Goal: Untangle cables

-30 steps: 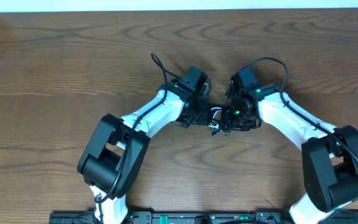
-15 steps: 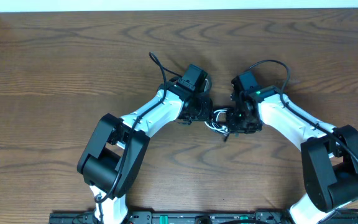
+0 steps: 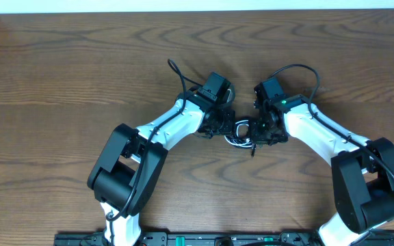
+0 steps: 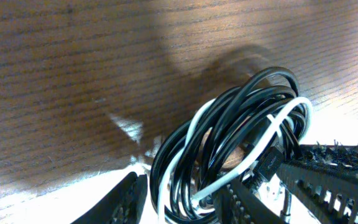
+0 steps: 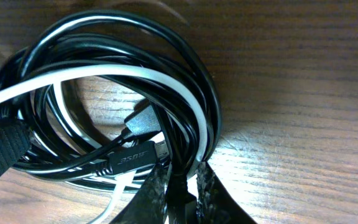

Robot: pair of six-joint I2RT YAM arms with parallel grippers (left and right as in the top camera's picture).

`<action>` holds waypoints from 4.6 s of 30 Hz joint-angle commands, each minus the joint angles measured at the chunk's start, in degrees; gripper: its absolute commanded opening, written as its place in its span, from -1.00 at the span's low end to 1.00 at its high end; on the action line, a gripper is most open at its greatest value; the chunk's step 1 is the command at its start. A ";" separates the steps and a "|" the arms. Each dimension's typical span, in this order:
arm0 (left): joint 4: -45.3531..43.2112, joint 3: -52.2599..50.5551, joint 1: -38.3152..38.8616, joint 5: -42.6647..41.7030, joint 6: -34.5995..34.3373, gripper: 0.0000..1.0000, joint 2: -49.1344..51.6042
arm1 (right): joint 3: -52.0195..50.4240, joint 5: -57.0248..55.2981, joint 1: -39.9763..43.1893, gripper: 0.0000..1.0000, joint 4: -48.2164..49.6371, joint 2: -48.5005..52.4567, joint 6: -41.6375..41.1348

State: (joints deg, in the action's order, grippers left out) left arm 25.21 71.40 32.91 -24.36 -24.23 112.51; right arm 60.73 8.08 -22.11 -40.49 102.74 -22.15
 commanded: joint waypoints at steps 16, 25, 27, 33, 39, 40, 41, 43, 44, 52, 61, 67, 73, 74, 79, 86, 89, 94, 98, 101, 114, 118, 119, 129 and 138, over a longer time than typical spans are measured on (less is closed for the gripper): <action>0.37 0.26 -0.39 -0.92 3.63 -0.46 0.90 | -0.59 -10.21 -0.04 -0.98 3.76 0.81 1.64; 7.74 3.61 -4.11 -9.11 2.45 -0.18 0.85 | -0.59 1.70 0.04 -0.98 5.81 0.79 6.16; 7.21 3.61 -4.24 -10.49 1.77 -0.17 0.85 | -0.57 4.90 0.04 -0.98 5.81 0.76 9.05; 4.04 3.61 -4.24 -14.10 0.96 -0.03 0.85 | 1.73 20.06 1.29 -0.93 5.14 0.52 16.06; 6.99 3.58 -4.24 -14.93 0.94 -0.22 0.85 | 3.45 22.27 5.07 -0.51 5.68 -0.09 16.09; 7.82 3.58 -4.24 -12.94 0.42 -0.23 0.85 | 3.43 22.27 5.68 -0.46 5.86 -0.09 16.09; 8.52 3.58 -4.22 -10.75 -0.24 -0.22 0.85 | 3.43 22.25 6.23 -0.44 5.92 -0.09 16.09; 10.05 3.56 -4.22 -4.87 -1.42 -0.22 0.87 | 3.43 22.23 7.04 -0.39 6.16 -0.09 16.06; 10.45 3.52 -4.22 -2.56 -1.40 -0.22 0.87 | 3.43 22.16 7.30 -0.35 6.45 -0.09 16.06; 8.85 3.23 -3.82 -0.63 8.13 -0.23 0.94 | 3.04 20.59 6.91 -0.20 6.38 -0.02 17.99; 4.79 0.98 -1.99 -0.39 9.77 -0.28 1.01 | 2.84 15.43 6.14 -0.18 2.69 0.24 17.97; 4.90 0.98 -1.90 -0.37 12.63 -0.63 1.01 | 2.78 15.39 4.94 -0.12 3.61 1.09 17.99; 1.77 0.98 -1.90 -0.44 14.62 -0.85 2.16 | 2.73 15.63 3.89 -0.14 5.49 3.56 18.18; 0.90 0.98 -1.90 -0.44 14.62 -0.85 2.49 | 2.75 15.87 3.80 -0.20 5.79 4.09 18.18; -2.38 1.01 -1.97 -4.11 17.99 -0.84 3.19 | 2.73 16.94 3.80 -0.45 5.77 4.46 18.18; 0.11 4.02 -3.87 -8.35 19.65 -0.85 2.03 | 2.73 16.46 3.80 -0.85 6.01 4.46 18.14; 2.36 5.20 -5.05 -10.99 18.23 -0.57 -0.02 | 2.73 15.82 3.78 -0.98 5.99 4.46 17.92; 6.08 5.55 -6.19 -10.99 11.89 -0.35 -4.04 | 2.73 15.80 3.80 -0.98 6.27 4.46 15.45; 9.29 5.55 -6.25 -10.97 3.93 -0.31 -4.79 | 2.73 15.85 3.78 -0.98 7.74 4.46 11.89; 13.94 5.53 -5.92 -7.89 0.37 -0.31 -4.68 | 2.73 15.87 3.78 -0.45 8.72 4.46 11.93; 18.40 5.27 -3.76 -3.34 -11.72 -0.19 -4.66 | 2.73 16.55 3.63 -0.11 10.10 6.97 20.11; 18.03 5.20 -2.05 1.86 -13.88 -0.19 -4.66 | 2.75 16.70 3.76 -0.52 10.12 7.10 20.09; 17.90 5.20 -1.77 2.14 -14.40 -0.20 -4.66 | 2.75 16.68 3.82 -0.66 10.12 7.10 20.09; 14.56 5.20 -1.31 3.04 -14.69 -0.18 -4.66 | 2.75 16.24 9.94 -0.98 11.21 6.93 11.69; 12.44 5.20 -1.31 9.07 -18.88 -0.18 -4.61 | 2.75 22.10 9.79 -0.98 8.35 6.93 15.56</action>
State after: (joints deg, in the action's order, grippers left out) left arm 37.50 76.31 31.66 -19.29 -40.42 108.12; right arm 63.37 28.86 -11.18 -31.88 108.92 -7.44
